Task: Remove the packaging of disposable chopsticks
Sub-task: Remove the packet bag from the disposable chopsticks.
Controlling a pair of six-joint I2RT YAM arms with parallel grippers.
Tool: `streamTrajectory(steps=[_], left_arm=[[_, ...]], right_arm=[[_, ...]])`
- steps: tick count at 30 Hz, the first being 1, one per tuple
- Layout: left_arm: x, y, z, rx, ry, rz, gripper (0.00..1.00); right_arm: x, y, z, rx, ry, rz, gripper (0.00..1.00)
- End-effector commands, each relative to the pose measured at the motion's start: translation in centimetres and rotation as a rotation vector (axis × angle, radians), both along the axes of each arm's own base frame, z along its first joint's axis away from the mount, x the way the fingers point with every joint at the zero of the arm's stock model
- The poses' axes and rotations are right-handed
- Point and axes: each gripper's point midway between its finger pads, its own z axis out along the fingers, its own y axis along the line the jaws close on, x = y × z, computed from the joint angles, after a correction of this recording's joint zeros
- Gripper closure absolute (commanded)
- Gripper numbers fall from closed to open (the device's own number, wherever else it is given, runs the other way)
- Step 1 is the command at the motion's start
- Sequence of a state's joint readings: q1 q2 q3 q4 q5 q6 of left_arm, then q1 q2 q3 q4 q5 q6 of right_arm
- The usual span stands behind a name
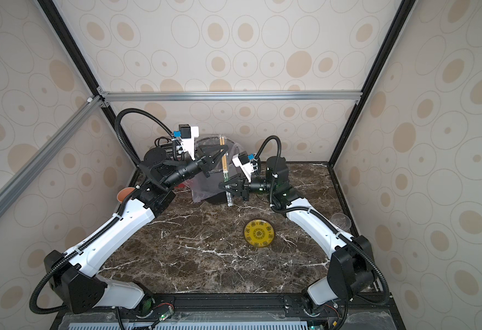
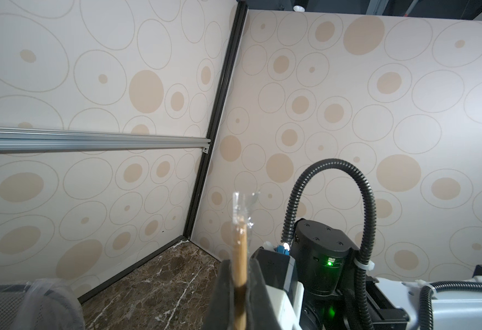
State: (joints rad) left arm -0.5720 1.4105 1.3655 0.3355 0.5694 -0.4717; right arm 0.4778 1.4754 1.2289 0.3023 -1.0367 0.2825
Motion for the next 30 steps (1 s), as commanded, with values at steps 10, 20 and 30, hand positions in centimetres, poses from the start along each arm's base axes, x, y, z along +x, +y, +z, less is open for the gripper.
streamTrajectory(steps=[10, 20, 30], left_arm=[[-5.9, -3.3, -14.8, 0.304, 0.427, -0.299, 0.88], [-1.5, -1.2, -6.8, 0.252, 0.293, -0.193, 0.54], [0.5, -1.2, -1.6, 0.167, 0.215, -0.15, 0.44]], right_arm=[[3.7, -4.5, 13.2, 0.268, -0.251, -0.291, 1.0], [3.0, -3.1, 7.3, 0.162, -0.175, -0.26, 1.0], [2.1, -1.7, 4.4, 0.094, -0.154, -0.224, 1.0]])
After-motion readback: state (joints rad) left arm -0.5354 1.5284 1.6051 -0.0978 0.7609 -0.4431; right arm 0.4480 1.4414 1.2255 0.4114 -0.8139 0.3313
